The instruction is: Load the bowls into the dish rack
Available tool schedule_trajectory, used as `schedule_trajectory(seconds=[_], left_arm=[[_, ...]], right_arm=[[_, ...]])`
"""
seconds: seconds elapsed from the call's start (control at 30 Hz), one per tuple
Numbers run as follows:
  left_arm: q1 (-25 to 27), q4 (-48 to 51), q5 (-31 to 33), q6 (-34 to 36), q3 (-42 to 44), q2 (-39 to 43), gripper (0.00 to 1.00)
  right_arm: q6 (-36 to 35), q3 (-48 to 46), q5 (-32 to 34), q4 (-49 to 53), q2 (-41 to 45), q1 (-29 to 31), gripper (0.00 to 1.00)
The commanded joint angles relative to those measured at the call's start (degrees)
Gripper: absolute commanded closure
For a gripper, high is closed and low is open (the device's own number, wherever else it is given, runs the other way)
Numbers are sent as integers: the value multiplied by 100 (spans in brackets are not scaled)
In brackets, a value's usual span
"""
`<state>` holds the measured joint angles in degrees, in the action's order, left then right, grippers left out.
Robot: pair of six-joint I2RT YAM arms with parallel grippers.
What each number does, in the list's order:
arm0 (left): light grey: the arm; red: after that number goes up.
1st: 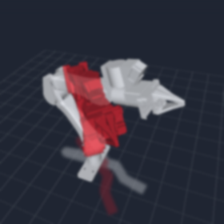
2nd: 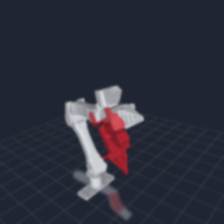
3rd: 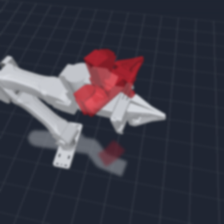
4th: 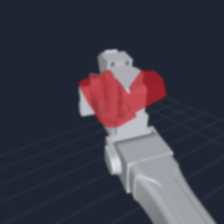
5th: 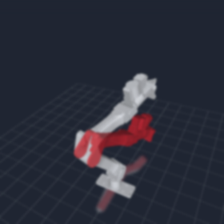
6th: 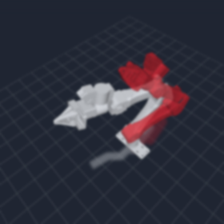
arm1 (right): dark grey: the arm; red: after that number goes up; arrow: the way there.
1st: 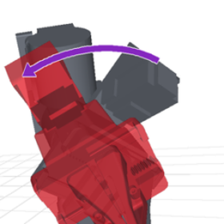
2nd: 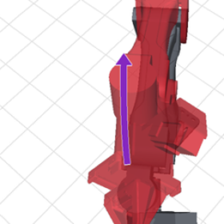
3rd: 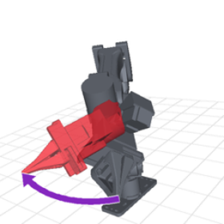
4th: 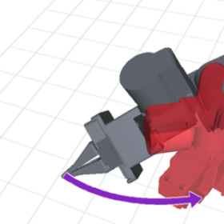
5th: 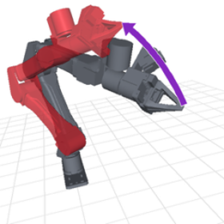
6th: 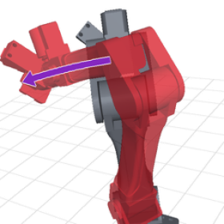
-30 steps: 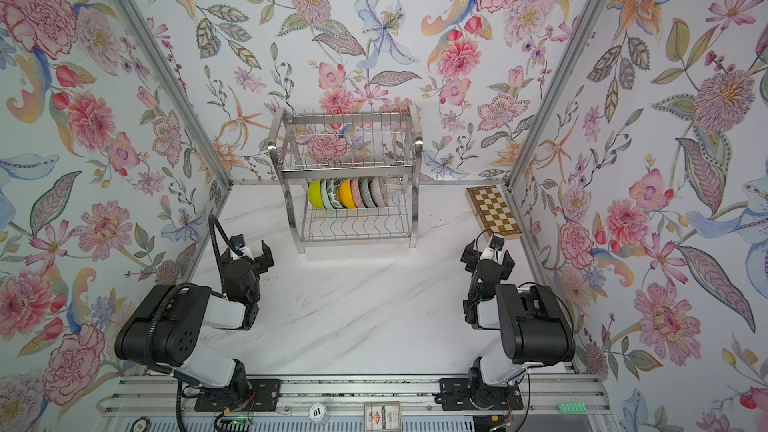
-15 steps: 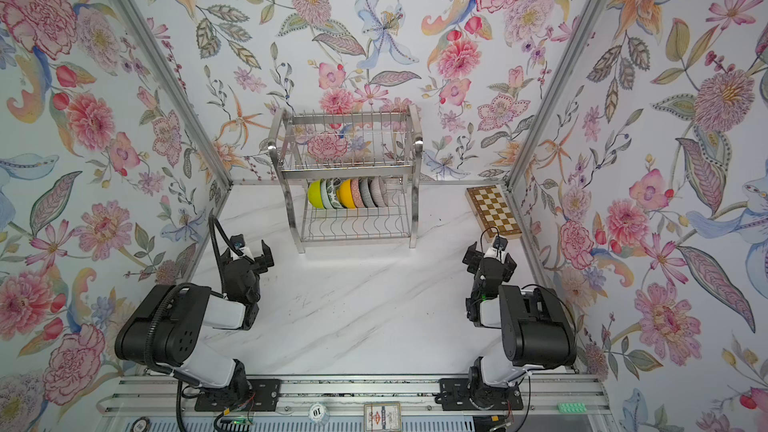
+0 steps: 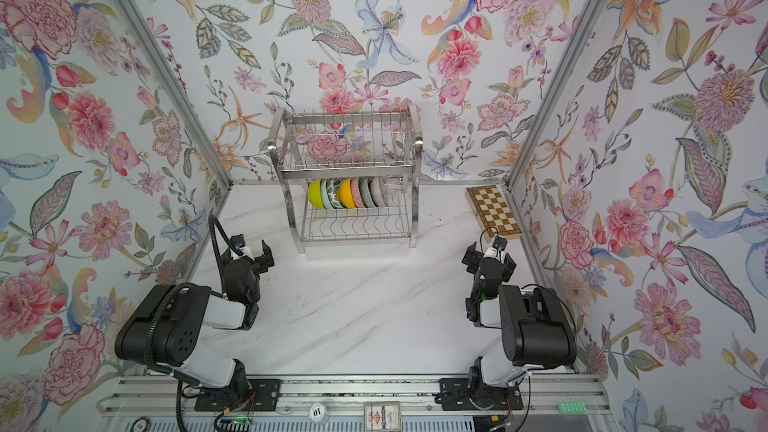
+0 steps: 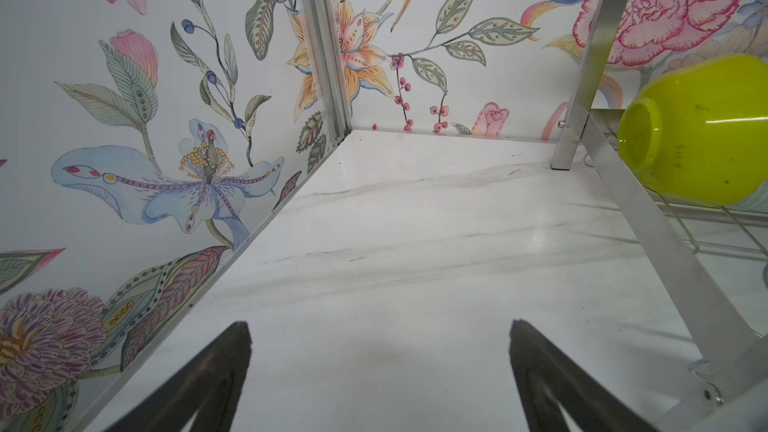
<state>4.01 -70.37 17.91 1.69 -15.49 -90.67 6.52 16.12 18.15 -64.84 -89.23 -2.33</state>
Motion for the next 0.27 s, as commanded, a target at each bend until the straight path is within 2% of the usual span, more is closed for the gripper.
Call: schedule_trajectory(seconds=[0.0, 0.23], left_arm=[[-56, -71, -122, -2, -6, -29, 1], [-59, -116, -129, 7, 28, -12, 1]], right_arm=[[48, 49, -65, 85, 37, 31, 1], [34, 9, -26, 23, 50, 54, 1]])
